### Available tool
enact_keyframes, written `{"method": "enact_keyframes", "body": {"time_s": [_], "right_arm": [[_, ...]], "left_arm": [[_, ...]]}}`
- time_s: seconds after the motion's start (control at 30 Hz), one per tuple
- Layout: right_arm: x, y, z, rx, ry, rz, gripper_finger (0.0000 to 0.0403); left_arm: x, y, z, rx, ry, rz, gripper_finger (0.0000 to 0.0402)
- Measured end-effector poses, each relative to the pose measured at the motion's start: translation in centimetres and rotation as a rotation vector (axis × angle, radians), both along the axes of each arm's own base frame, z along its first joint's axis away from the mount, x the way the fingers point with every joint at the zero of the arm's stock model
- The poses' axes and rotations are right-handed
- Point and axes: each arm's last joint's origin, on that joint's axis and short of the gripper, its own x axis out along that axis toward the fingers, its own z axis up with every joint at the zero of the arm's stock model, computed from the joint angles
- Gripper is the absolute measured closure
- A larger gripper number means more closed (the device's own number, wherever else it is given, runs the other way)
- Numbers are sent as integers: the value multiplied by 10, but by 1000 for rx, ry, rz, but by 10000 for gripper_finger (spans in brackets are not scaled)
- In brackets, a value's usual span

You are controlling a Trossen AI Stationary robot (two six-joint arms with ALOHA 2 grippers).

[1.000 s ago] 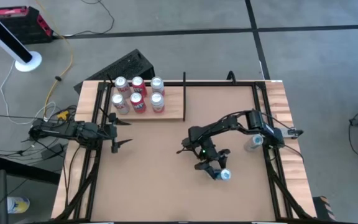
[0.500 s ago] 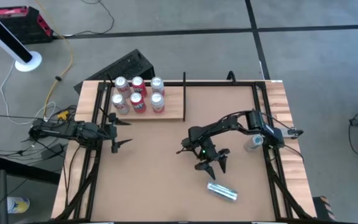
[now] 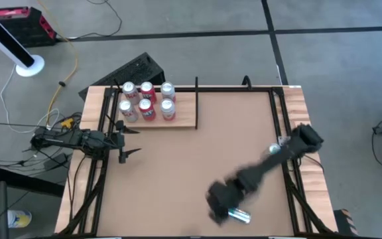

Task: Place canned beverage on shelf
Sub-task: Put the bottom blue soda can on the shelf

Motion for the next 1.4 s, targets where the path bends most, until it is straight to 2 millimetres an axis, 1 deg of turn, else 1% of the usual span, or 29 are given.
{"method": "enact_keyframes", "body": {"time_s": [0.07, 0.1, 0.17, 0.23, 0.3, 0.33, 0.37, 0.43, 0.53, 0.67, 0.8, 0.93, 1.07, 1.17, 1.27, 1.33, 1.4], "right_arm": [[-12, 40, -6, -28, -104, -22, 152], [-15, 54, -15, -40, -108, -41, 171], [-25, 74, -33, -65, -57, -49, 222], [-31, 88, -54, -75, 7, -18, 287], [-30, 102, -68, -13, 27, 41, 357], [-31, 108, -75, 10, 48, 74, 378], [-30, 111, -83, 29, 75, 93, 384], [-32, 114, -93, 22, 115, 94, 378], [-32, 114, -98, 17, 138, 91, 369], [-27, 104, -97, -8, 152, 80, 386], [-24, 89, -89, -51, 176, 66, 388], [-24, 72, -86, -144, 211, 62, 374], [-22, 58, -79, -176, 220, 117, 378], [-21, 47, -69, -219, 194, 144, 387], [-22, 37, -54, -249, 146, 146, 382], [-27, 30, -41, -278, 134, 134, 371], [-39, 28, -28, -324, 141, 102, 360]], "left_arm": [[0, 0, 0, 0, 0, 0, 65], [0, 0, 0, 0, 0, 0, 65], [0, 0, 0, 0, 0, 0, 65], [0, 0, 0, 0, 0, 0, 65], [0, 0, 0, 0, 0, 0, 65], [0, 0, 0, 0, 1, 1, 65], [0, 0, 0, 0, 1, 0, 65], [0, 0, 0, 0, 0, 0, 65], [0, 0, 0, 0, 1, -1, 65], [0, 0, 0, 0, 1, 0, 65], [0, 0, 0, 0, 1, 1, 65], [0, 0, 0, 0, 1, 0, 65], [0, 0, 0, 0, 1, 1, 65], [0, 0, 0, 0, 1, 0, 65], [0, 0, 0, 0, 1, 0, 65], [0, 0, 0, 0, 1, 0, 65], [0, 0, 0, 0, 1, 1, 65]]}}
